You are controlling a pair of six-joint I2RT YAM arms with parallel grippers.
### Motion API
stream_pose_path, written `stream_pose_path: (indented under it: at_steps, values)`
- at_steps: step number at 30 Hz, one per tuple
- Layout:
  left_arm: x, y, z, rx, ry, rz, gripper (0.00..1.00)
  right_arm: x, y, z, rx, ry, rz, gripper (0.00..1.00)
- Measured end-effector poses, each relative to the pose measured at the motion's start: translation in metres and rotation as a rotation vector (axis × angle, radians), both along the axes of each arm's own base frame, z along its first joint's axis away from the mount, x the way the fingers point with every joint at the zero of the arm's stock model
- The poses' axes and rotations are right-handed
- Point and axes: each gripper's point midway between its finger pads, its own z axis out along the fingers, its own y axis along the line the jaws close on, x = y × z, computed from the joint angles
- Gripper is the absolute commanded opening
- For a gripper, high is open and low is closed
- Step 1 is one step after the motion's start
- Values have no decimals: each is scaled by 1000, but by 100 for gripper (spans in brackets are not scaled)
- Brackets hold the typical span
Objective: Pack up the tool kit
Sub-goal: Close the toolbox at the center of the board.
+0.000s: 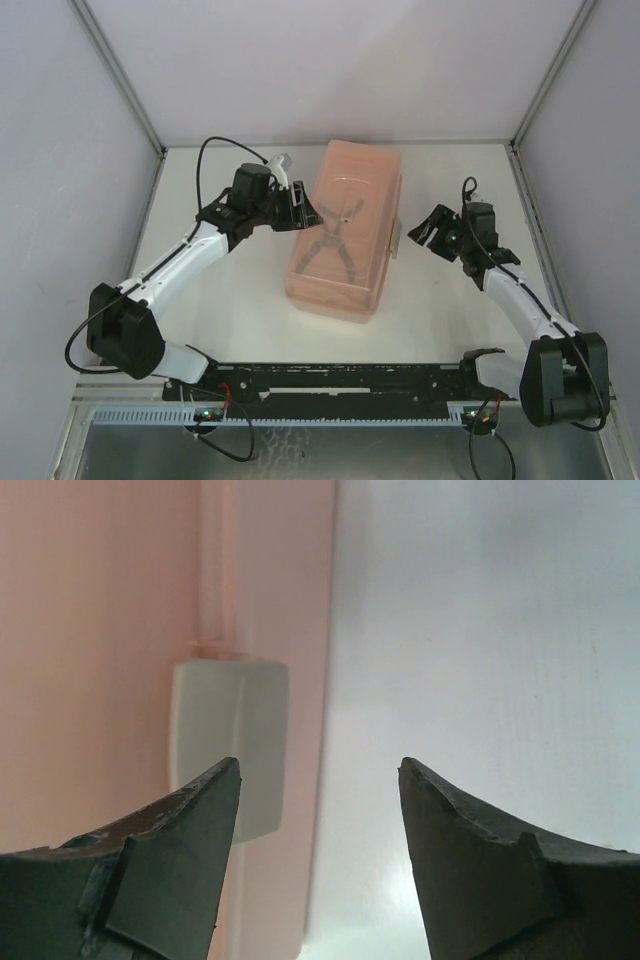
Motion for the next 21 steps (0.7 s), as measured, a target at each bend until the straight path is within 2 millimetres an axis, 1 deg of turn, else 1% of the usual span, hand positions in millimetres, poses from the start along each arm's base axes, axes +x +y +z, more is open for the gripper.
stream_pose_path:
  at_steps: [7, 13, 16, 21]
  values:
    - [0, 0, 0, 1, 0, -1, 62, 0, -5, -29, -153, 116, -2, 65]
    - [0, 0, 0, 2, -2, -2, 60, -5, -6, -48, -193, 188, 7, 65]
    - [0, 0, 0, 4, -6, -6, 60, 0, 0, -53, -193, 209, 27, 64]
    - [0, 0, 1, 17, -14, -17, 59, 12, 13, -54, -178, 212, 61, 64]
